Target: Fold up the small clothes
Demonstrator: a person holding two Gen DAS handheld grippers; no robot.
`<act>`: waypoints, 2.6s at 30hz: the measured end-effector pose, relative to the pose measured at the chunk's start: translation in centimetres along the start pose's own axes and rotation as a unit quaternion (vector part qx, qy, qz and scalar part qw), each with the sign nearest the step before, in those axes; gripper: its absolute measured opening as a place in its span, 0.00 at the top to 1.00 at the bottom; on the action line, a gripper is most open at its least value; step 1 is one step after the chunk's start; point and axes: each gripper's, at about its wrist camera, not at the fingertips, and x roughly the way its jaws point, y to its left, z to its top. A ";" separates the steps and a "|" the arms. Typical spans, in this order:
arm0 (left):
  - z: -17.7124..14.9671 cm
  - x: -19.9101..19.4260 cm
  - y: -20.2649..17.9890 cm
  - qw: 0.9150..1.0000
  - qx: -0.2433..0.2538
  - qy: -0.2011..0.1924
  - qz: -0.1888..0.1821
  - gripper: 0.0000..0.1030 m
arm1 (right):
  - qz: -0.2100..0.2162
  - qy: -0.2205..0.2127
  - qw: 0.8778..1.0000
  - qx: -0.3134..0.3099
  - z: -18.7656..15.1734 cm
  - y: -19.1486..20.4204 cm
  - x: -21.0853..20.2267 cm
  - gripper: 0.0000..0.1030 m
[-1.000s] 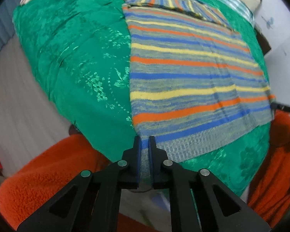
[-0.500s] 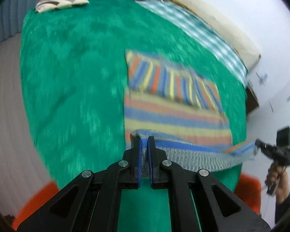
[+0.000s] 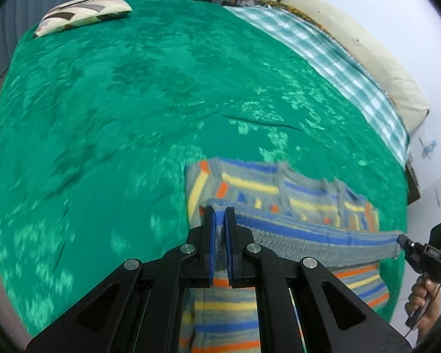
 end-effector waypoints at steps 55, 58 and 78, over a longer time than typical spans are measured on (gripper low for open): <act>-13.0 -0.9 -2.8 0.980 0.177 0.040 0.081 0.29 | -0.128 0.125 0.923 -0.341 -10.1 5.3 1.3 0.75; -14.6 -0.8 -0.8 0.979 0.157 0.058 0.118 0.29 | -0.160 0.152 0.923 -0.316 -11.5 1.8 3.1 0.77; -22.4 -10.3 -13.2 0.960 0.251 -0.031 0.122 0.17 | -0.148 0.027 0.967 -0.208 -17.9 3.6 -7.0 0.41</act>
